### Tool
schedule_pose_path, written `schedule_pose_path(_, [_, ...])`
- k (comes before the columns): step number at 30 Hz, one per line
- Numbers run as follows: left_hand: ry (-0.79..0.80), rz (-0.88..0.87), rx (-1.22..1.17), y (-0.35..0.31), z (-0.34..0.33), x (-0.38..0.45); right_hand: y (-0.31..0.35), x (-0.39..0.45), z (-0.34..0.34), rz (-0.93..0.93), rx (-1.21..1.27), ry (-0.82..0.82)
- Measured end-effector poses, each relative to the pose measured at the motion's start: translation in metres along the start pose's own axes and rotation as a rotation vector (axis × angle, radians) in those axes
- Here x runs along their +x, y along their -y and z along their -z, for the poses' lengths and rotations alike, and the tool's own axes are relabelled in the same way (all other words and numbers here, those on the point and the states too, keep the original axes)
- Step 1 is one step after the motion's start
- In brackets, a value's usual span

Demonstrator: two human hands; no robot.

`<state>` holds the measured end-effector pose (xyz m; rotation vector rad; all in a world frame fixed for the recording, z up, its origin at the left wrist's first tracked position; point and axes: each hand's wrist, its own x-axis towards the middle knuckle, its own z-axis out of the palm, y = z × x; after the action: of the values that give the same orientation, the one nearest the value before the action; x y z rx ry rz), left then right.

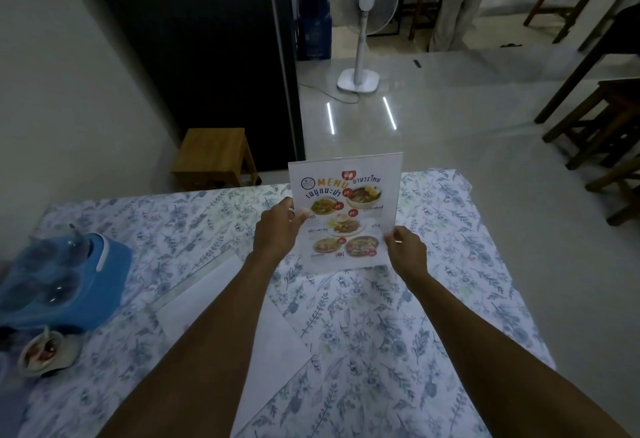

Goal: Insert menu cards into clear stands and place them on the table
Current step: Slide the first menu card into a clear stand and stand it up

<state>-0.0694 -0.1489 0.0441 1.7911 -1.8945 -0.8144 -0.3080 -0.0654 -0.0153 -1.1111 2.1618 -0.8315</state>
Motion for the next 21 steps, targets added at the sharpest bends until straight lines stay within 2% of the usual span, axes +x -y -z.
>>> schedule_pose_path(5, [0.077,0.019,-0.026,0.005,-0.002,-0.006,0.009,-0.007,0.001,-0.042,0.039,-0.045])
schedule_pose_path(11, [0.134,0.021,0.054,0.022,-0.004,-0.035,0.012,-0.030,-0.009,-0.130,0.066,-0.072])
schedule_pose_path(16, [0.185,0.014,0.116,0.055,0.008,-0.064,0.022,-0.059,-0.026,-0.207,0.040,-0.173])
schedule_pose_path(21, [0.193,0.017,0.128,0.093,0.026,-0.093,0.027,-0.084,-0.040,-0.162,-0.001,-0.110])
